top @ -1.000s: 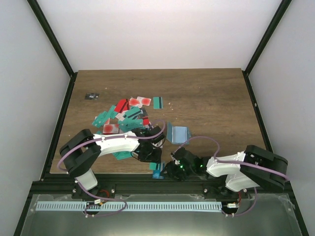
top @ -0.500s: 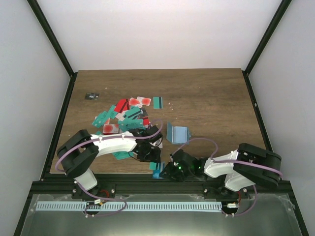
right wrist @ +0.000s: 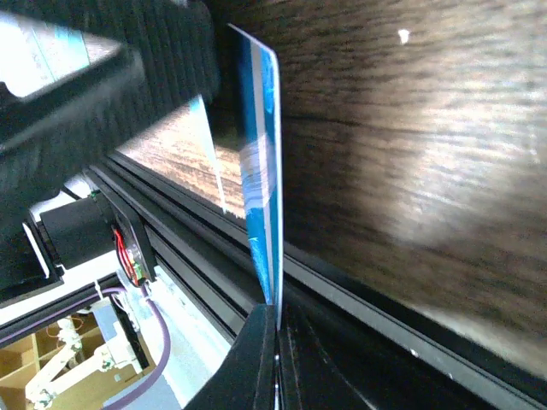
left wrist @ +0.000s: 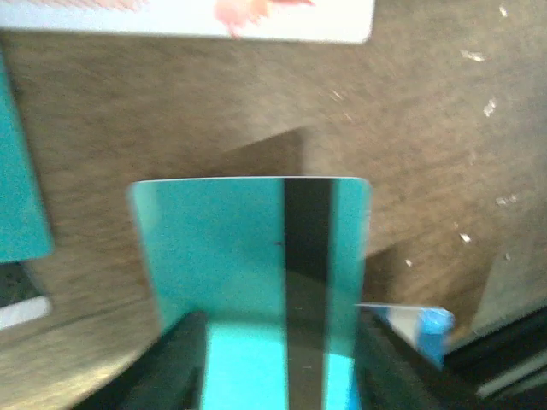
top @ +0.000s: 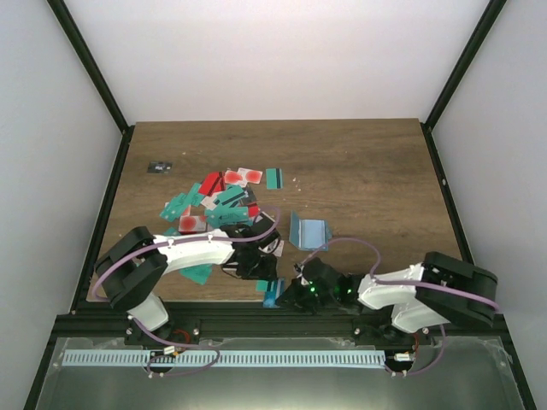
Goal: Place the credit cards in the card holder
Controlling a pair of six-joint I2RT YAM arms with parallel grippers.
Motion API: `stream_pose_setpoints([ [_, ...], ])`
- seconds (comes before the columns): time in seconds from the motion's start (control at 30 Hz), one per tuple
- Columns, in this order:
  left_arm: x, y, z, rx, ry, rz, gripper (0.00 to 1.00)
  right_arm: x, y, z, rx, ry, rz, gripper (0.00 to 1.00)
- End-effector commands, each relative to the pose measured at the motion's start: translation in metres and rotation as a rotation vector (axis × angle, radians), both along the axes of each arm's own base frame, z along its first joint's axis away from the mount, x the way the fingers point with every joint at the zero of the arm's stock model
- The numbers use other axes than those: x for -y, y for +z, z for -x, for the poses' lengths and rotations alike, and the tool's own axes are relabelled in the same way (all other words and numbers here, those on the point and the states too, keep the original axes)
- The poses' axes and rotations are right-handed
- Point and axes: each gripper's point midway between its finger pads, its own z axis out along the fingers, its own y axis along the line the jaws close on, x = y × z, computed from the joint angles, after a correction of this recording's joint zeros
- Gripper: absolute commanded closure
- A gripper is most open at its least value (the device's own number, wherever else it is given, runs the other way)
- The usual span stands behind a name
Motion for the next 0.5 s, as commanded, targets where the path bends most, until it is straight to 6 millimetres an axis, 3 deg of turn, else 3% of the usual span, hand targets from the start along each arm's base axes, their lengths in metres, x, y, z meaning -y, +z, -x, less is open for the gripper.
stream_pose_setpoints([
  [0.0,-0.078,-0.041,0.006,-0.007,0.057,-0.312,0.66,0.026,-0.012,0.009,-0.022,0.006,0.144,0.99],
  [0.33,-0.095,-0.033,0.005,0.016,0.12,-0.372,0.63,0.051,0.015,0.015,0.011,-0.01,0.132,0.99],
  [0.47,-0.087,-0.019,-0.004,0.045,0.131,-0.345,0.54,0.052,0.031,0.009,0.07,0.003,0.112,0.99],
])
